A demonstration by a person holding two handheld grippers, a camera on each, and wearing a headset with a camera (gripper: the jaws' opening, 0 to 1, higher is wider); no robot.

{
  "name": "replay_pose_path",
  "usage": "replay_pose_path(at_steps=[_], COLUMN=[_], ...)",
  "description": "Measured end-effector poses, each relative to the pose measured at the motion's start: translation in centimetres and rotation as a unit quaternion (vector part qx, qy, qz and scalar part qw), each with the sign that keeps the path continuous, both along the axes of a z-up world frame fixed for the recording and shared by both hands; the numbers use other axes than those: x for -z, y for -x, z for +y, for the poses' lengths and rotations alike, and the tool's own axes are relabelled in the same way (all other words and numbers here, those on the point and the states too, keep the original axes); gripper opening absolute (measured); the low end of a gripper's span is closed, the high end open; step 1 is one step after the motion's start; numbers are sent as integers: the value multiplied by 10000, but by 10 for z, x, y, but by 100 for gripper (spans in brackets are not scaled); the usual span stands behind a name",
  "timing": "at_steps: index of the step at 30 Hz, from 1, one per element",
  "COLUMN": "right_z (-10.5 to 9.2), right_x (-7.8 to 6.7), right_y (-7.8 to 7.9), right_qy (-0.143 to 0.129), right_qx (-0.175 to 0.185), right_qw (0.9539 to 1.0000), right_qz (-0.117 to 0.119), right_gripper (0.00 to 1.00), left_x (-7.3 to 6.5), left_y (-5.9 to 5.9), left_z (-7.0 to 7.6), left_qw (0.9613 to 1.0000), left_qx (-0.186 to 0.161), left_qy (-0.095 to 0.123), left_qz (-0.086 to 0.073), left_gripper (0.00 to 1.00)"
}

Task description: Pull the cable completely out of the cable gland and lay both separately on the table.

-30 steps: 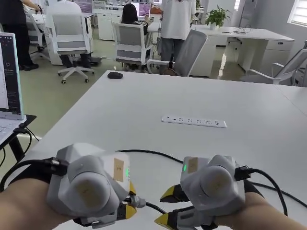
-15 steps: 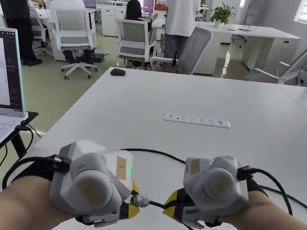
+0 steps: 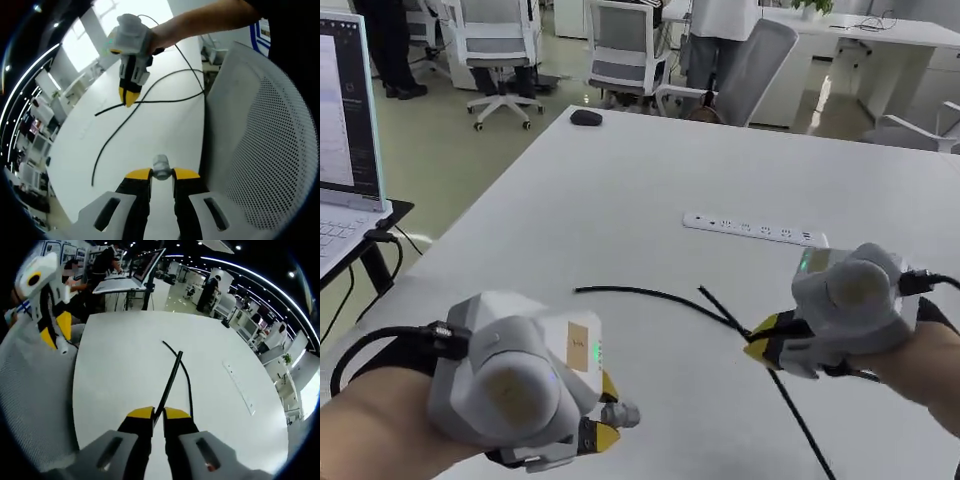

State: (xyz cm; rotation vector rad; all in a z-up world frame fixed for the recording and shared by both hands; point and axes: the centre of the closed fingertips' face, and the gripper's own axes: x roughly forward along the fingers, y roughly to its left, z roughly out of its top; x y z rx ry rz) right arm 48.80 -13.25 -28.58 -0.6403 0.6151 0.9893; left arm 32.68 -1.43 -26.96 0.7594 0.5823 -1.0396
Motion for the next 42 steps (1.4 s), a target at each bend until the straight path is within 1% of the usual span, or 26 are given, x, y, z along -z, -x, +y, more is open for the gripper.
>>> replay_pose_path(at_steps=[2, 4, 6, 7, 9, 10, 12, 15, 16, 18, 19, 21, 23, 25, 26, 27, 29, 31, 34, 36, 37, 38, 39, 40, 41, 42], right_z=[-10, -20, -32, -37, -45, -52, -64, -81, -86, -94, -97, -102, -106, -109, -109, -111, -113, -118, -126, -131, -134, -136, -140, -142, -145, -145], right_x=[4, 11, 22, 30, 43, 52, 65, 79, 84, 88, 89, 88, 85, 80, 78, 73, 66, 59, 46, 37, 29, 25, 19, 15, 12, 11], right_y=[-29, -52, -76, -87, -101, -109, -122, -131, -133, -133, -132, -127, -117, -104, -97, -88, -69, -49, -25, -12, -3, 2, 11, 18, 28, 36], right_qy=[-144, -219, -130, -112, -75, -80, -121, -92, -137, -64, -29, -38, -14, -68, -130, -236, -425, -483, -544, -615, -661, -694, -719, -728, -751, -760], right_qx=[392, 703, 893, 1040, 1174, 1386, 1677, 2045, 2197, 2259, 2272, 2297, 2305, 2270, 2223, 2243, 2247, 2213, 2181, 2192, 2192, 2197, 2210, 2213, 2232, 2221], right_qw=[9991, 9973, 9959, 9945, 9930, 9900, 9849, 9773, 9737, 9724, 9721, 9715, 9715, 9724, 9732, 9724, 9713, 9715, 9722, 9719, 9718, 9717, 9715, 9714, 9709, 9711], right_qz=[-49, -48, -86, 16, 138, 269, 420, 541, 593, 581, 585, 580, 547, 540, 575, 595, 650, 700, 657, 596, 557, 528, 475, 454, 430, 435], right_gripper=[6, 6, 6, 6, 6, 6, 6, 6, 7, 8, 9, 15, 24, 26, 26, 25, 27, 29, 28, 28, 28, 27, 27, 27, 28, 28], left_x=[3, 9, 13, 15, 18, 22, 26, 27, 27, 25, 24, 21, 21, 21, 22, 21, 20, 20, 25, 32, 37, 42, 51, 58, 64, 69], left_y=[0, 3, 8, 11, 15, 16, 17, 16, 15, 12, 10, 5, -1, -8, -11, -15, -24, -35, -54, -59, -62, -65, -72, -75, -78, -80], left_z=[0, 1, 0, -1, -1, 0, 3, 4, 4, 4, 3, 0, -4, -12, -16, -23, -38, -50, -61, -70, -79, -83, -86, -87, -88, -93], left_qw=[10000, 9999, 9996, 9993, 9989, 9988, 9985, 9983, 9982, 9985, 9985, 9986, 9986, 9988, 9986, 9982, 9964, 9945, 9936, 9911, 9873, 9854, 9848, 9848, 9845, 9812], left_qx=[-45, -56, -56, -80, -94, -106, -134, -183, -201, -206, -206, -164, -104, 54, 121, 250, 426, 597, 629, 820, 1025, 1061, 1180, 1209, 1145, 1159], left_qy=[28, 31, 88, 155, 167, 134, 88, 101, 111, 119, 143, 199, 242, 252, 270, 342, 592, 755, 871, 938, 1069, 1159, 1117, 1070, 1077, 1226], left_qz=[43, 151, 259, 330, 418, 462, 515, 547, 551, 502, 488, 459, 449, 417, 434, 423, 442, 408, 337, 476, 576, 661, 606, 632, 784, 937], left_gripper=[17, 17, 17, 17, 17, 17, 17, 17, 17, 17, 17, 17, 17, 17, 17, 17, 17, 17, 17, 17, 17, 17, 17, 17, 17, 17])
